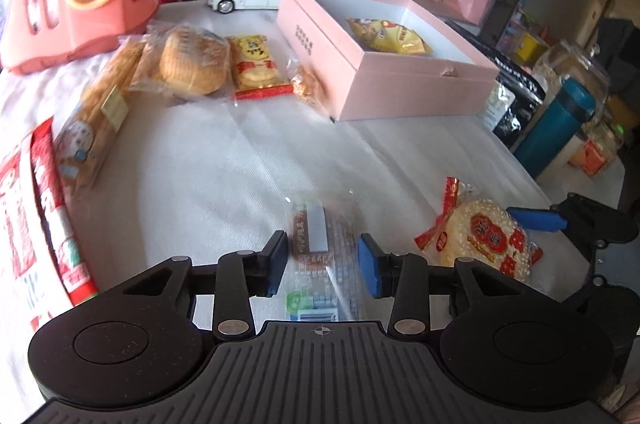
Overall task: Organize snacks
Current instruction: 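Grasp the round sesame cake pack with the right gripper while the left gripper holds the clear packet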
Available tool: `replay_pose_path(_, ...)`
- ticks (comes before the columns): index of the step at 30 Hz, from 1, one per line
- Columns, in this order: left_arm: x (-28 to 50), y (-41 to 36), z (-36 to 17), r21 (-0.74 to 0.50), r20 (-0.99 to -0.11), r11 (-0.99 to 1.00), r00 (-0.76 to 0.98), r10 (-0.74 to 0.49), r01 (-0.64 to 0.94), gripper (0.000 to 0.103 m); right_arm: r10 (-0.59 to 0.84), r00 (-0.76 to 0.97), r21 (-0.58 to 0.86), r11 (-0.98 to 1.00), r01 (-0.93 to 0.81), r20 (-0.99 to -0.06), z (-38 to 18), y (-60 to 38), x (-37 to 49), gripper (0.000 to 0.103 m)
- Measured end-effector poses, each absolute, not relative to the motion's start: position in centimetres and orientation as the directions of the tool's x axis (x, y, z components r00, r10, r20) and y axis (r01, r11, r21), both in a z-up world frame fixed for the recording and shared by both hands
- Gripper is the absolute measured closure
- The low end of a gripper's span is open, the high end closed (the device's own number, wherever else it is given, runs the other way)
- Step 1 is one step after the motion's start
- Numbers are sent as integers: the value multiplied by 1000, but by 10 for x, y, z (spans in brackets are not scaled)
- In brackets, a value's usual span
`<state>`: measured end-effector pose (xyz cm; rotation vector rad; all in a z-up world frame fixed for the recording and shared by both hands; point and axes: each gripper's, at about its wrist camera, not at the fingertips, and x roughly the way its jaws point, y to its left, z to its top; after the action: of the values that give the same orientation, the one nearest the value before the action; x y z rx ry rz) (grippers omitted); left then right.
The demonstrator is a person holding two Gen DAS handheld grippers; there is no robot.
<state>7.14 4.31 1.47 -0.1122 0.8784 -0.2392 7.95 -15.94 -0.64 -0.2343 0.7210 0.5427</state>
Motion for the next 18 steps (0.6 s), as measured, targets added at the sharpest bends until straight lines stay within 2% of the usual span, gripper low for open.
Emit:
replay_pose_path(4, 82, 45, 17, -213, -767, 964, 583, -267, 161, 60, 400, 625, -19, 833, -553, -670, -7, -161, 78, 0)
replay_pose_path(12, 82, 39, 17, -172, -783, 967, 570, -249, 186, 59, 402, 623, -18, 831, -556, -670, -6, -163, 78, 0)
replay_pose_path(14, 76, 38, 15, -160, -769, 968, 590, -245, 193, 59, 398, 623, -15, 835, -550, -673, -3, -162, 77, 6)
replay_pose_path(16, 68, 34, 14, -131, -756, 973, 615, -223, 192, 60, 403, 620, -19, 829, -559, -674, 0, -163, 74, 18)
replay_pose_path(18, 58, 29, 14, -104, -745, 977, 636, -202, 187, 61, 400, 622, -30, 826, -563, -673, 4, -164, 70, 19)
